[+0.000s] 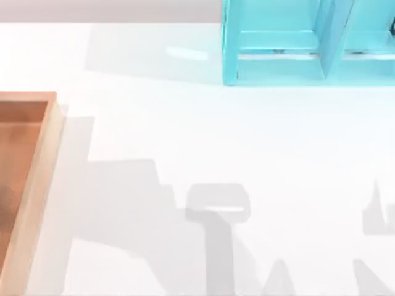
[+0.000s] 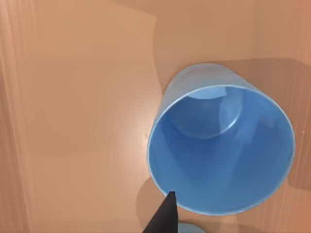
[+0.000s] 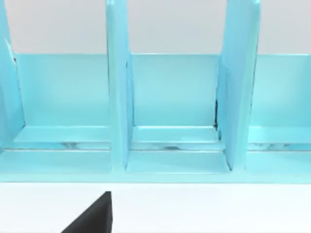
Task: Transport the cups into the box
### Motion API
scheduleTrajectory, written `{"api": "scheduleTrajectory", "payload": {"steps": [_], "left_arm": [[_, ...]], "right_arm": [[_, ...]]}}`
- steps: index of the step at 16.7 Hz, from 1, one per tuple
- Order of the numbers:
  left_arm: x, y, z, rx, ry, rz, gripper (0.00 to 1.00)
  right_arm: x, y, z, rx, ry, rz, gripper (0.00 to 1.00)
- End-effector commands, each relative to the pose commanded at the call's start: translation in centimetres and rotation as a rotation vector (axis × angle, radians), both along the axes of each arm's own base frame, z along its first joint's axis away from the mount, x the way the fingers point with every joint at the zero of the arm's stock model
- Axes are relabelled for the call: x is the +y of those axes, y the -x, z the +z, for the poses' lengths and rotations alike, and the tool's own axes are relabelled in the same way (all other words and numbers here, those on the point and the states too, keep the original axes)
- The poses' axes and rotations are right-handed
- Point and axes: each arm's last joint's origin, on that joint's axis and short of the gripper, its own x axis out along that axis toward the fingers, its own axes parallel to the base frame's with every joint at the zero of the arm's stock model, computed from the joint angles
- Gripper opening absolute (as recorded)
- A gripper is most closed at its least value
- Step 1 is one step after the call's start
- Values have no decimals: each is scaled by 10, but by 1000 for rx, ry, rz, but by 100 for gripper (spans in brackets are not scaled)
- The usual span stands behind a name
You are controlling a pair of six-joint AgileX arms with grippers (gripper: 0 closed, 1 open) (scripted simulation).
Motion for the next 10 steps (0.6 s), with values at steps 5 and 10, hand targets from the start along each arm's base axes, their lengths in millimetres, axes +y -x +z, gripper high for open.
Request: {"api": "scheduleTrajectory", "payload": {"steps": [5,10], "left_arm": [[0,0,0,0,0,0,100],[-1,0,0,-1,0,-2,100]], "right_arm": [[0,0,0,0,0,0,100],[0,0,0,0,0,0,100]]}}
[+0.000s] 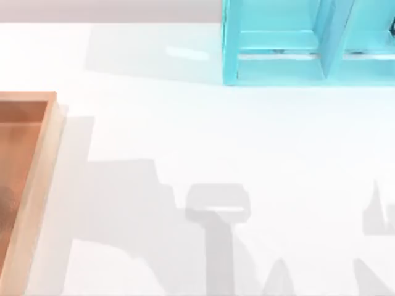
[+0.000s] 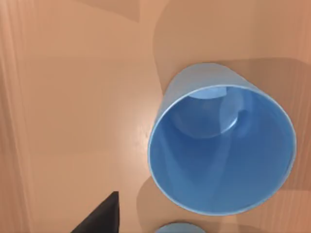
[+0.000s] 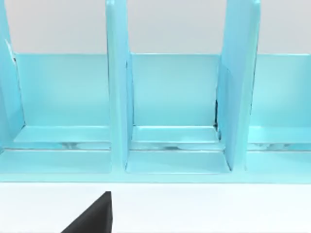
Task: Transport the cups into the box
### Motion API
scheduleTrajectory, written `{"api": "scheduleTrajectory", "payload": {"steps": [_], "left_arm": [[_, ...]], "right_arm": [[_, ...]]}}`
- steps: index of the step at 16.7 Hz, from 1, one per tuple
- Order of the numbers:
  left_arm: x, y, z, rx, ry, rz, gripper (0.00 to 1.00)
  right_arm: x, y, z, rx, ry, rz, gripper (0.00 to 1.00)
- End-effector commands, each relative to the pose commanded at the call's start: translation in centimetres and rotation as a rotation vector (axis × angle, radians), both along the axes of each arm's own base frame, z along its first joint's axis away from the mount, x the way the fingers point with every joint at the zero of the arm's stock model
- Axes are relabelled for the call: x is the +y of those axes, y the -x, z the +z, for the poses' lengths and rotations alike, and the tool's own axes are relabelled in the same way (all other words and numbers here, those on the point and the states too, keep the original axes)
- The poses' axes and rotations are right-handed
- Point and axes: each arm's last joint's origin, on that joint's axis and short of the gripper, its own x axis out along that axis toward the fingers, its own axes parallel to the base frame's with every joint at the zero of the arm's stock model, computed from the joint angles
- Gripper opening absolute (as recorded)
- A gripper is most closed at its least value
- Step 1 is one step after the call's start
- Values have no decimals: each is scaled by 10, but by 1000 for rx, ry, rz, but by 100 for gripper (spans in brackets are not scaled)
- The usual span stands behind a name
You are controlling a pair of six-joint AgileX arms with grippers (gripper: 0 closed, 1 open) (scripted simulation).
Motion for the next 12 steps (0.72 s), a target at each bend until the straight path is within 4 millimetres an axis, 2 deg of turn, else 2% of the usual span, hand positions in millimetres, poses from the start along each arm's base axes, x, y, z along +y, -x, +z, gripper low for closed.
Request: {"api": "scheduleTrajectory", "payload": {"steps": [3,12], "left_arm": [[1,-2,6,7,2,0,100],[2,-6,59,7,1,0,100]], "right_arm": [[0,0,0,0,0,0,100],[0,0,0,0,0,0,100]]}}
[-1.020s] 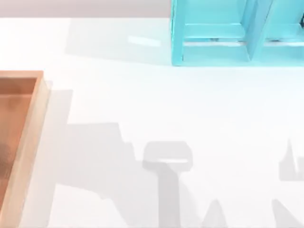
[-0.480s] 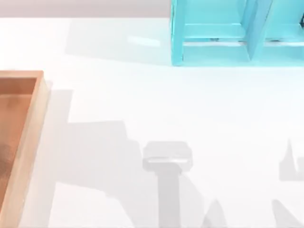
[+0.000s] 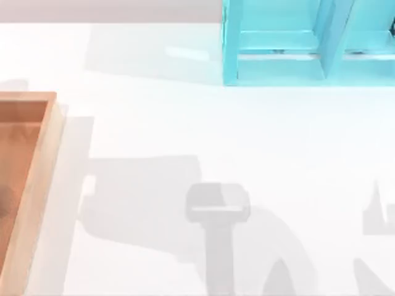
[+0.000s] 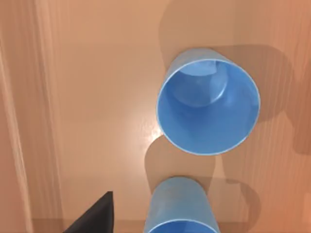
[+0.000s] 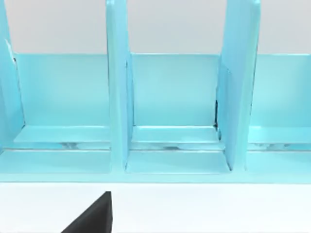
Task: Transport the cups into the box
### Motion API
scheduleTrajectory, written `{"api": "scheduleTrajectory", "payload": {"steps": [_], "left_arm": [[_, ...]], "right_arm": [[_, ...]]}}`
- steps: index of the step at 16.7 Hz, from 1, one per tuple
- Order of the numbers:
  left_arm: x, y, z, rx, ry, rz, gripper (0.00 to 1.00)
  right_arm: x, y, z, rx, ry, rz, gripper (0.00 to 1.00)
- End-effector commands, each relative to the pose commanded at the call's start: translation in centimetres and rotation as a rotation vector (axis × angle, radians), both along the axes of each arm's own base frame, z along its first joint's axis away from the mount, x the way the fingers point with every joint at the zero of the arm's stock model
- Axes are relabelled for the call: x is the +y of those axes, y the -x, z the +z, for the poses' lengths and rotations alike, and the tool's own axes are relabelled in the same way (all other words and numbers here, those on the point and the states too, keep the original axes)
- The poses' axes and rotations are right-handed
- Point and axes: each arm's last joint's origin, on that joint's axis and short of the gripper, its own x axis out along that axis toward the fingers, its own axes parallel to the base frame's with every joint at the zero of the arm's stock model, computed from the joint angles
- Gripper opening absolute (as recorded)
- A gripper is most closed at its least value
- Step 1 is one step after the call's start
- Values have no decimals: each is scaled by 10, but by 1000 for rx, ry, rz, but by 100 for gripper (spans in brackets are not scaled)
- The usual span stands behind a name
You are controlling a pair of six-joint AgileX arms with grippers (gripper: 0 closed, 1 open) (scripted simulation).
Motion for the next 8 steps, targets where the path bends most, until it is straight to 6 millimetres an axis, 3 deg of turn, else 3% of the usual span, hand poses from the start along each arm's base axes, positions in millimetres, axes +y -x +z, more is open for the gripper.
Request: {"api": "scheduleTrajectory", "payload": {"steps": [6,8], "left_arm": [[-1,5,37,-4,0,0,100],[-2,6,41,-7,-1,0,100]], "right_arm": [[0,0,0,0,0,0,100],[0,0,0,0,0,0,100]]}}
